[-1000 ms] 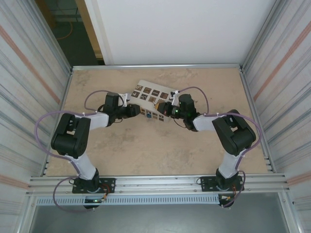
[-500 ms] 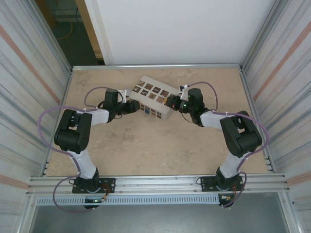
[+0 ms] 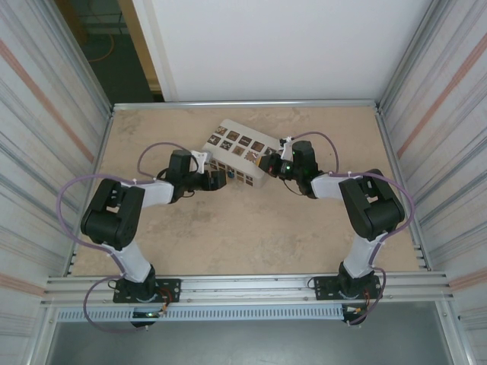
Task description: Unlock the padlock with the key
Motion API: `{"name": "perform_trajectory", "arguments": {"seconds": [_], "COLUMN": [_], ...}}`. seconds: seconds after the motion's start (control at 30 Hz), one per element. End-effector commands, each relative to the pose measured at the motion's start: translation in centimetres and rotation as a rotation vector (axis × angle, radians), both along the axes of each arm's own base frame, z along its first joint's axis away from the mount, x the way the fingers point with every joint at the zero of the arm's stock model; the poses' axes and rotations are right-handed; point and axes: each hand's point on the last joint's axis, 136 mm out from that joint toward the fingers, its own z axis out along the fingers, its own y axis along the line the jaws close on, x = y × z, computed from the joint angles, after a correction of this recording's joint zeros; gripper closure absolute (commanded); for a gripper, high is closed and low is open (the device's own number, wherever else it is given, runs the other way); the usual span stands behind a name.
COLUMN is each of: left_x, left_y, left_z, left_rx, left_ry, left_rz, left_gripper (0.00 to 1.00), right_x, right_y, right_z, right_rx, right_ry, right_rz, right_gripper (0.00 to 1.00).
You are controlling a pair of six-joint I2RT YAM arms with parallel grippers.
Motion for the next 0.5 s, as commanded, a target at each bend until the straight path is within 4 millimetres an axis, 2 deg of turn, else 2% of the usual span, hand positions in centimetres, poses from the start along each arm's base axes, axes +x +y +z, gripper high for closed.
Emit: {"name": "perform_trajectory", "arguments": {"seconds": [0.0, 0.33, 0.47], "left_x": [1.0, 2.6, 3.3], "left_y": [-0.2, -1.9, -2.4], "left_z": [0.3, -0.2, -0.7], "left_rx": [0.047, 0.105, 0.106], "left_ry": [-0.089, -0.199, -0.214], "left_rz": [-0.036, -0.131, -0.145], "left_gripper": [0.37, 0.34, 0.37], "right_x": [-0.4, -0.7, -0.8], "right_y": [-0.2, -0.3, -0.4], "right_z": [-1.7, -2.2, -2.1], "right_rx": [-0.043, -0.095, -0.101], "right_ry": [0.046, 0.054, 0.051], "right_rz": [0.006, 0.022, 0.024], "right_gripper": [1.00, 1.00, 1.00]}}
